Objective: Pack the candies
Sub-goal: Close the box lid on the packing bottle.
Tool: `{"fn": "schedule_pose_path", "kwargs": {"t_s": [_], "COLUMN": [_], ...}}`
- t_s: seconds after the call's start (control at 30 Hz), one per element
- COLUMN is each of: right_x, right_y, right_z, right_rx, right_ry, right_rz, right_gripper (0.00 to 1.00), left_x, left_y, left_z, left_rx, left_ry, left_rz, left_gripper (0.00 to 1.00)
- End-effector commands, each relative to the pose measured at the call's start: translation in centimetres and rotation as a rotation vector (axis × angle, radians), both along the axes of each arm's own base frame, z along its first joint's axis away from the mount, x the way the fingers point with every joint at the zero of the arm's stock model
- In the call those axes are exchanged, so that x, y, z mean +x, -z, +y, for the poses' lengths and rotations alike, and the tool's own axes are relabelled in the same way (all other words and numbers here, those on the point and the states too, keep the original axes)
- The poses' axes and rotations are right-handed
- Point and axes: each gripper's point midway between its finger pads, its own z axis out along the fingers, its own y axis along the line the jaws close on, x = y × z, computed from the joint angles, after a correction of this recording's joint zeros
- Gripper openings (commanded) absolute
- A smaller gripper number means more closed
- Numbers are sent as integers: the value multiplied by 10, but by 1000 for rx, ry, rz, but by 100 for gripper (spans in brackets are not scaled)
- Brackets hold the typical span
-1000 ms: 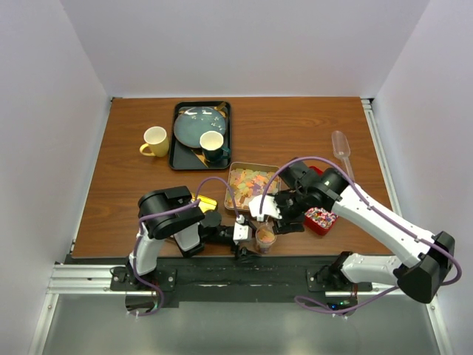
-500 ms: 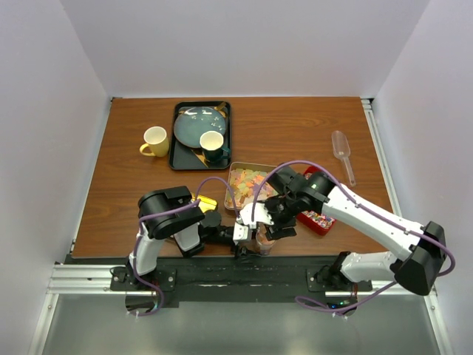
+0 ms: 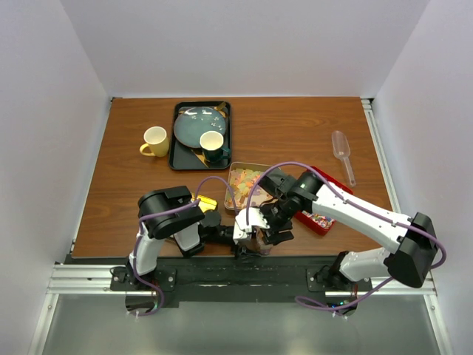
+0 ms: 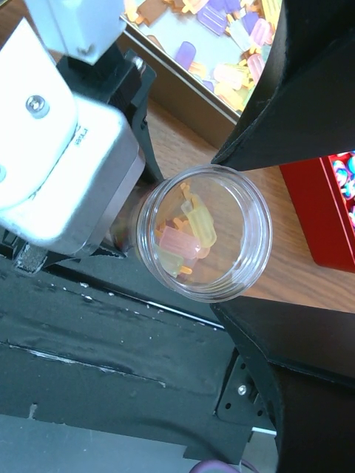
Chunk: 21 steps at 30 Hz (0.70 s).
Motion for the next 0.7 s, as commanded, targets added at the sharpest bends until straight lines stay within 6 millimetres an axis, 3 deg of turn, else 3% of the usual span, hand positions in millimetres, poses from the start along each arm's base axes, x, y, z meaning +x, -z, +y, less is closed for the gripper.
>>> {"fn": "schedule_pose_path", "kwargs": {"t_s": [0.0, 0.2, 0.4, 0.67], "right_x": [-1, 8, 17, 23], "right_y": [4, 12, 19, 22], "right_z": [-1, 2, -2, -3], "right_rx": [-13, -18, -43, -54], "right_ry": [5, 128, 187, 260], "right_rz": [-3, -17, -55, -66], "right_gripper": [61, 61, 60, 60], "left_x": [74, 83, 90, 88], "left_y": [-54, -53, -51, -52], "left_z": [3, 6, 7, 2], "left_rx": [-237, -235, -230, -247], "left_ry": [-288, -318, -346, -318], "left_rz": [-195, -193, -185, -170], "left_gripper": [61, 62, 75, 76]}}
